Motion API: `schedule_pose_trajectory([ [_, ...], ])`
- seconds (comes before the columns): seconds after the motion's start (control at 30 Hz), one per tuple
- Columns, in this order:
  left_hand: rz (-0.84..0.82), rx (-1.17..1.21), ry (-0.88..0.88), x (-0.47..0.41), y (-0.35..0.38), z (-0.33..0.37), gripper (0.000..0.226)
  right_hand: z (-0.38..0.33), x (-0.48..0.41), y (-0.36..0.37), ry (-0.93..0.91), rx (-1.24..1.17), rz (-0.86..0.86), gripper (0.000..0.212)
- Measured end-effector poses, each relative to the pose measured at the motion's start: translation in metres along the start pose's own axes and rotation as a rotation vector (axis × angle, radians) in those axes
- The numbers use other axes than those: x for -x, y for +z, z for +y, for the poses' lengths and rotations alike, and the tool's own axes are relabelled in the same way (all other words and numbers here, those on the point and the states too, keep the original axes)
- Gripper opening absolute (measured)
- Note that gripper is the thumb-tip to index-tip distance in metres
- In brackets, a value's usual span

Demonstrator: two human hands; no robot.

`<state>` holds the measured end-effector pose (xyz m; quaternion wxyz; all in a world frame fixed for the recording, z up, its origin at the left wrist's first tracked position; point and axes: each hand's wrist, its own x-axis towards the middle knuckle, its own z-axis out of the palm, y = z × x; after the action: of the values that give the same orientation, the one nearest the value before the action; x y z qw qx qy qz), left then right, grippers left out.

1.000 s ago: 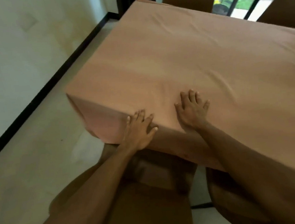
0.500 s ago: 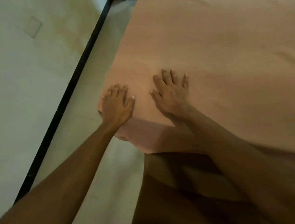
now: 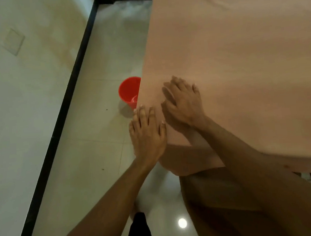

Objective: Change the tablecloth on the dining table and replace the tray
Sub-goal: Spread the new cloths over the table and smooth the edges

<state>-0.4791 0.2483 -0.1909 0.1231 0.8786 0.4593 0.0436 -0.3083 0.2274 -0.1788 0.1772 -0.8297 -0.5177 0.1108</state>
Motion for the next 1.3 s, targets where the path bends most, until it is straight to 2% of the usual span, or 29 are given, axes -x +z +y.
schedule_pose_trajectory([
  [0.1, -0.029, 0.041, 0.134, -0.001, -0.007, -0.016, 0.064, -0.017, -0.028, 0.01, 0.215, 0.036, 0.053, 0.061],
  [0.17, -0.074, 0.082, 0.234, -0.009, -0.02, -0.04, 0.057, -0.045, -0.036, 0.026, 0.327, 0.059, 0.061, 0.06],
  [0.27, -0.139, 0.237, 0.372, -0.024, -0.042, -0.067, 0.029, -0.08, -0.035, 0.042, 0.375, 0.067, 0.057, 0.057],
  [0.33, -0.178, 0.321, 0.449, -0.04, -0.054, -0.088, 0.021, -0.095, -0.032, 0.046, 0.362, 0.053, 0.036, 0.056],
  [0.47, -0.239, 0.355, 0.55, -0.091, -0.071, -0.118, 0.035, -0.092, -0.043, 0.034, 0.35, 0.034, 0.0, 0.062],
  [0.57, -0.276, 0.371, 0.538, -0.135, -0.077, -0.12, 0.042, -0.071, -0.064, 0.02, 0.381, 0.044, 0.081, 0.063],
  [0.73, -0.305, 0.366, 0.63, -0.216, -0.074, -0.093, 0.047, -0.011, -0.127, -0.01, 0.629, 0.097, 0.158, 0.066],
  [0.83, -0.282, 0.391, 0.624, -0.272, -0.059, -0.07, 0.047, 0.013, -0.177, -0.012, 0.78, 0.09, 0.13, 0.064],
  [0.9, -0.281, 0.393, 0.628, -0.307, -0.049, -0.058, 0.047, 0.008, -0.204, -0.005, 0.725, 0.125, 0.085, 0.065],
  [1.03, -0.271, 0.359, 0.666, -0.382, -0.048, -0.022, 0.051, -0.002, -0.249, 0.002, 0.461, 0.093, 0.036, 0.06],
  [1.2, -0.284, 0.237, 0.744, -0.478, -0.044, 0.031, 0.062, 0.04, -0.282, -0.019, 0.559, -0.013, 0.306, 0.051],
  [1.3, -0.296, 0.075, 0.76, -0.535, -0.04, 0.059, 0.066, 0.07, -0.319, -0.033, 0.64, 0.031, 0.281, 0.052],
])
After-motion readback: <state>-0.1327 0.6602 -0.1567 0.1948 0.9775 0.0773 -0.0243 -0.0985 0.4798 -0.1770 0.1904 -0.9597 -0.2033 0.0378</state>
